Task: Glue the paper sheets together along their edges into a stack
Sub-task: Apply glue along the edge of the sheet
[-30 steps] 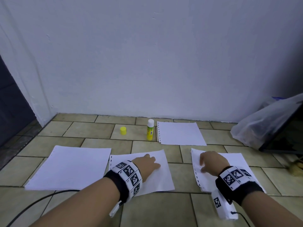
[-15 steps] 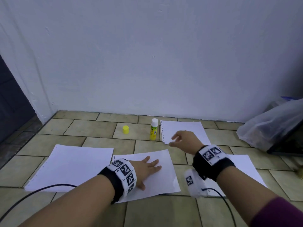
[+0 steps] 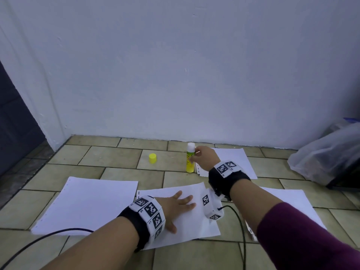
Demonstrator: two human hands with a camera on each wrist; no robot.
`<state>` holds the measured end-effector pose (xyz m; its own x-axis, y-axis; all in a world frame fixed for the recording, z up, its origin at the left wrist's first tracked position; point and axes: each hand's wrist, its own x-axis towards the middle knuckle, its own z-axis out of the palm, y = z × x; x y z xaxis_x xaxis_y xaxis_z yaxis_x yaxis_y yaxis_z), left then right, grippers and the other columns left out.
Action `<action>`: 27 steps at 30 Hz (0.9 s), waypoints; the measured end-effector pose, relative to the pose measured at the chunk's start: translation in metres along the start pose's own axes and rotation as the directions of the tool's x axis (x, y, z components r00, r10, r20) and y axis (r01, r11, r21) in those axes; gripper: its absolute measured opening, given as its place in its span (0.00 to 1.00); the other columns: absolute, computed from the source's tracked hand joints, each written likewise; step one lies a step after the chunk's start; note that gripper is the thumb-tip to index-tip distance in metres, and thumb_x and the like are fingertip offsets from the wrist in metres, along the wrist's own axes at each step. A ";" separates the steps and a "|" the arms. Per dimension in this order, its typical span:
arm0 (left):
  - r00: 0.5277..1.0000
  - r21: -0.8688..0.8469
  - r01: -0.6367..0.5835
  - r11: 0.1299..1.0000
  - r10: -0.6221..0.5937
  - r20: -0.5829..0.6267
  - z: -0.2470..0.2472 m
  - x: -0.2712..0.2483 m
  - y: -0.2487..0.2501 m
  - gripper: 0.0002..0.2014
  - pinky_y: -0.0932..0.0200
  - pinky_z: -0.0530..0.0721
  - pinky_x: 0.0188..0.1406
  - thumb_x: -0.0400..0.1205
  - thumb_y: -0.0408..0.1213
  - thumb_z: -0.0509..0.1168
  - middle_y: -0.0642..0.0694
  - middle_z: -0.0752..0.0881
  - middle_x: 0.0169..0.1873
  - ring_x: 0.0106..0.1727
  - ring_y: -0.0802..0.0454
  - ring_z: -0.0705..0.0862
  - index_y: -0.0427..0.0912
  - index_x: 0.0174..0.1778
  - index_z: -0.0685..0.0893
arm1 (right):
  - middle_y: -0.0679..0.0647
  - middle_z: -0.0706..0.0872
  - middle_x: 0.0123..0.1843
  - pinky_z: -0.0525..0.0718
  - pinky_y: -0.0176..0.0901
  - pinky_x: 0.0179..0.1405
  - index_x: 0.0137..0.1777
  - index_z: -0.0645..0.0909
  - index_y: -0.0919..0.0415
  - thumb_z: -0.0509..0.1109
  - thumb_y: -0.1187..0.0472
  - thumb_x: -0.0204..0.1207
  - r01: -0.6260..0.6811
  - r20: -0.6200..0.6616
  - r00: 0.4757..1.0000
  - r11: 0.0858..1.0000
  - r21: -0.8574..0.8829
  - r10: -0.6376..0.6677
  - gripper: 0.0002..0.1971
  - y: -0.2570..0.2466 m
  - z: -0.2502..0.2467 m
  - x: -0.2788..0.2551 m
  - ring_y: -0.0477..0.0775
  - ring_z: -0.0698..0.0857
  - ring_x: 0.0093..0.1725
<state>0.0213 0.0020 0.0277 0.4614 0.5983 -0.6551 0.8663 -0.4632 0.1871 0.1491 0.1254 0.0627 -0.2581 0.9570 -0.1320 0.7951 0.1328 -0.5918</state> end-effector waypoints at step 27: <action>0.973 -0.009 0.133 0.991 -0.132 -0.190 -0.001 -0.009 0.022 0.44 0.47 0.66 0.77 0.81 0.47 0.68 0.45 0.43 0.84 0.83 0.44 0.53 0.49 0.85 0.46 | 0.62 0.85 0.54 0.82 0.49 0.50 0.60 0.72 0.63 0.71 0.68 0.73 0.123 -0.028 0.991 0.980 -0.155 -0.129 0.17 0.020 0.001 -0.060 0.62 0.82 0.53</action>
<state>0.0360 -0.0133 0.0384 0.3710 0.7672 -0.5232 0.9215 -0.3738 0.1054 0.1805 0.0703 0.0579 -0.3432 0.9387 -0.0326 0.8327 0.2880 -0.4729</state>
